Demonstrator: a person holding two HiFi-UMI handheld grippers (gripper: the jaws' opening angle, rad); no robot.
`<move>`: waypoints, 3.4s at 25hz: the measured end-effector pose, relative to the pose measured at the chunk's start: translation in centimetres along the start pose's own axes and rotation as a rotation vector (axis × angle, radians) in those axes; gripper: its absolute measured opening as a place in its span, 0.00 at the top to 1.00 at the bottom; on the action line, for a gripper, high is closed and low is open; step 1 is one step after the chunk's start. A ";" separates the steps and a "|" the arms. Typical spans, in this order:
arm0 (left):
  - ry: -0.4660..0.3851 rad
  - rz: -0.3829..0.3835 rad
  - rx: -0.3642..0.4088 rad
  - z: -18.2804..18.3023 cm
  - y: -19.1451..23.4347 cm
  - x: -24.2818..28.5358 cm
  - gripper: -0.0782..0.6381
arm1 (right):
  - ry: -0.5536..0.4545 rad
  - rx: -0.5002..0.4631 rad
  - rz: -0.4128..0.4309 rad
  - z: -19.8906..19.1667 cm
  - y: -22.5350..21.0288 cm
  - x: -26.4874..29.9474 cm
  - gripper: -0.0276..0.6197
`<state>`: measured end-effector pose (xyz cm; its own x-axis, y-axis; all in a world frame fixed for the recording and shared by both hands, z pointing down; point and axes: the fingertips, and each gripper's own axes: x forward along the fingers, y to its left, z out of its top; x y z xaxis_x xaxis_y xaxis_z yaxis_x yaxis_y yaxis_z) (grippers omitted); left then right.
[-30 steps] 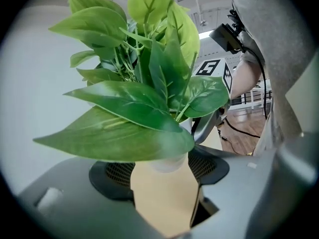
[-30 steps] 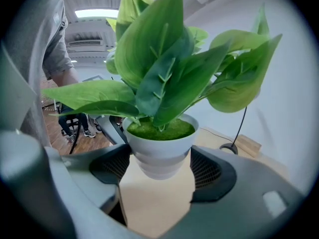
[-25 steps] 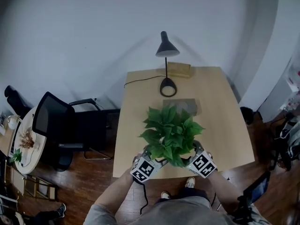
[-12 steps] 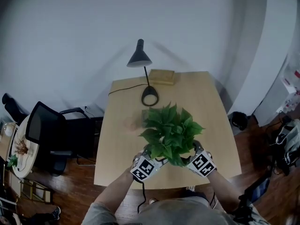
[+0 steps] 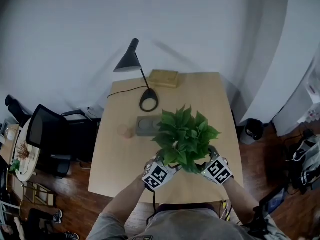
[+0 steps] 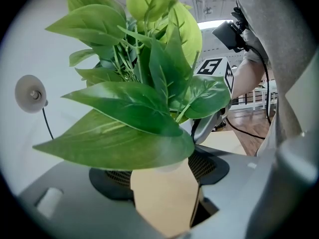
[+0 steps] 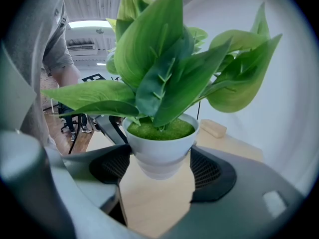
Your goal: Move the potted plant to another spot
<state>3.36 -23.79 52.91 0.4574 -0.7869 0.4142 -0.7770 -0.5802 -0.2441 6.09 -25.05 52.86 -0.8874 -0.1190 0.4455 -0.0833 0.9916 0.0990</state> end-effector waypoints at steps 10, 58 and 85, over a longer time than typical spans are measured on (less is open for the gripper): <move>0.031 -0.058 -0.041 -2.2 1.1 4.6 0.43 | 0.043 0.059 0.003 -3.5 -3.4 1.7 0.36; 0.132 0.076 -0.171 -11.0 3.8 12.8 0.48 | 0.091 0.137 -0.081 -13.6 -10.9 4.3 0.36; -0.130 0.221 -0.321 -2.4 -8.3 -3.1 0.89 | -0.068 0.182 -0.127 -5.6 8.8 -4.8 0.95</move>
<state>7.31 -16.01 55.78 0.2990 -0.9171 0.2635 -0.9488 -0.3151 -0.0200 12.18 -16.05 56.54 -0.8927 -0.2455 0.3779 -0.2710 0.9625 -0.0148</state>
